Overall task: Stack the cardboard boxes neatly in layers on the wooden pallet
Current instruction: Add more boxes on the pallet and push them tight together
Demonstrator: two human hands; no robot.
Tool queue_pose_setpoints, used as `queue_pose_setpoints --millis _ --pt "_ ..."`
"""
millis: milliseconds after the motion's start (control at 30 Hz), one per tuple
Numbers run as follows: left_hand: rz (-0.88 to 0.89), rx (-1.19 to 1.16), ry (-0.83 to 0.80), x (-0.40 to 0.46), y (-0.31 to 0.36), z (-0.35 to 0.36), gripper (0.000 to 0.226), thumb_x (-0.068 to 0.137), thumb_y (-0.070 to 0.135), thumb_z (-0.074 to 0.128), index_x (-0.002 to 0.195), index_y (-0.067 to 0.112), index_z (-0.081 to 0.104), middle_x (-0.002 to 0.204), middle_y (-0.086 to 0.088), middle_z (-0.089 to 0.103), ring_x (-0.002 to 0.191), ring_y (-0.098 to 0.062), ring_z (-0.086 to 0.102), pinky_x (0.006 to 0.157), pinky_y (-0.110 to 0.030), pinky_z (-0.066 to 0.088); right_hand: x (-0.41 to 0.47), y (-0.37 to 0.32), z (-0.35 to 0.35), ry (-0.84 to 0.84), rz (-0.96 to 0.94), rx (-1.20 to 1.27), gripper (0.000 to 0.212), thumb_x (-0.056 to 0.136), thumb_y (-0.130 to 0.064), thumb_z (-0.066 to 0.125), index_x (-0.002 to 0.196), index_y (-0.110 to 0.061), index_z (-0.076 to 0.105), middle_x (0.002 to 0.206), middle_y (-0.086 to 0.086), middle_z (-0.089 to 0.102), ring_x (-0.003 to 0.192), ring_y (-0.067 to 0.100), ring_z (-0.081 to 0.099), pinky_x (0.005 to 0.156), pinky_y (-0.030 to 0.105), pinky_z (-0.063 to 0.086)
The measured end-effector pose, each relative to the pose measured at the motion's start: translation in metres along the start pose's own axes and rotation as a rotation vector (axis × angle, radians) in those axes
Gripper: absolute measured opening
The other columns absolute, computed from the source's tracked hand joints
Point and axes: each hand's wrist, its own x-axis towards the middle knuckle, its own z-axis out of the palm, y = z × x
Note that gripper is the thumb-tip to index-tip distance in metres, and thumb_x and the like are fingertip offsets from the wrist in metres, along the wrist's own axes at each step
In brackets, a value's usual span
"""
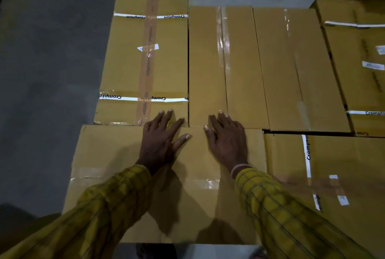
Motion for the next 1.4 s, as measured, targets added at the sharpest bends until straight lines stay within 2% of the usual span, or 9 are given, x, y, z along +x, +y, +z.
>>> queue_pose_setpoints --millis 133,200,333,467,667,833,1133,1267,1400 --pt "-0.01 0.0 -0.035 0.002 -0.001 -0.002 0.067 0.099 0.073 0.029 0.149 0.036 0.051 0.163 -0.009 0.039 0.148 -0.035 0.035 0.106 -0.048 0.034 0.001 0.0 -0.003 -0.002 -0.005 -0.007 0.056 0.108 -0.055 0.028 0.147 -0.025 0.054 0.155 0.01 0.05 0.141 0.029 0.047 0.113 0.048 0.035" --pt "-0.021 -0.023 -0.096 0.002 0.0 -0.007 0.073 0.097 0.076 0.022 0.151 0.035 0.048 0.165 -0.01 0.035 0.15 -0.037 0.031 0.113 -0.052 0.031 0.0 -0.001 -0.01 -0.045 -0.021 -0.017 0.059 0.107 -0.058 0.028 0.149 -0.024 0.051 0.156 0.01 0.048 0.142 0.031 0.045 0.12 0.051 0.027" --pt "0.016 -0.032 -0.258 0.017 0.016 -0.015 0.082 0.093 0.081 0.012 0.162 0.037 0.022 0.173 -0.006 0.009 0.158 -0.034 0.005 0.125 -0.062 -0.003 -0.009 0.021 -0.031 -0.048 0.026 -0.054 0.079 0.099 -0.076 0.029 0.157 -0.024 0.04 0.163 0.011 0.036 0.152 0.035 0.029 0.124 0.065 -0.004" --pt "0.142 -0.042 -0.233 0.053 0.072 -0.017 0.095 0.087 0.093 0.018 0.164 0.039 0.006 0.173 -0.006 -0.001 0.159 -0.032 -0.008 0.122 -0.064 -0.012 -0.015 0.11 -0.055 -0.055 0.139 -0.072 0.11 0.075 -0.1 0.025 0.163 -0.035 0.023 0.173 0.007 0.013 0.159 0.036 0.005 0.118 0.073 -0.009" --pt "0.161 -0.154 -0.278 0.136 0.154 -0.003 0.116 0.063 0.109 0.02 0.16 0.05 -0.007 0.173 0.0 -0.013 0.157 -0.034 -0.019 0.115 -0.075 -0.013 0.014 0.273 -0.089 -0.128 0.385 -0.142 0.109 0.067 -0.107 0.022 0.16 -0.053 0.005 0.173 0.002 -0.011 0.156 0.042 -0.016 0.114 0.077 -0.01" --pt "0.138 -0.091 -0.352 0.185 0.188 0.021 0.128 0.042 0.115 0.017 0.155 0.06 -0.004 0.172 0.006 -0.011 0.157 -0.039 -0.014 0.111 -0.083 -0.002 0.018 0.363 -0.087 -0.23 0.489 -0.141 0.12 0.05 -0.114 0.022 0.155 -0.062 -0.005 0.172 0.007 -0.017 0.153 0.05 -0.016 0.113 0.081 -0.003" --pt "0.135 -0.054 -0.473 0.188 0.202 0.025 0.126 0.042 0.112 0.035 0.154 0.062 0.004 0.17 0.009 -0.009 0.156 -0.04 -0.008 0.11 -0.083 0.012 0.01 0.37 -0.082 -0.268 0.453 -0.123 0.112 0.063 -0.108 0.023 0.157 -0.056 -0.01 0.169 0.013 -0.025 0.152 0.052 -0.017 0.114 0.078 0.0" --pt "0.128 -0.089 -0.564 0.19 0.213 0.002 0.118 0.052 0.112 0.026 0.155 0.056 0.012 0.169 -0.004 0.017 0.154 -0.035 0.014 0.117 -0.071 0.022 0.009 0.367 -0.109 -0.453 0.427 -0.08 0.108 0.072 -0.098 0.042 0.158 -0.055 -0.006 0.169 0.011 -0.026 0.153 0.051 -0.014 0.117 0.075 0.01" --pt "0.172 -0.169 -0.363 0.107 0.257 -0.037 0.107 0.075 0.098 0.009 0.163 0.039 0.012 0.164 -0.014 0.032 0.15 -0.04 0.029 0.11 -0.066 0.034 -0.041 0.344 -0.136 -0.47 0.476 0.132 0.102 0.08 -0.083 0.059 0.16 -0.054 0.004 0.172 0.009 -0.017 0.156 0.044 -0.004 0.119 0.069 0.015"
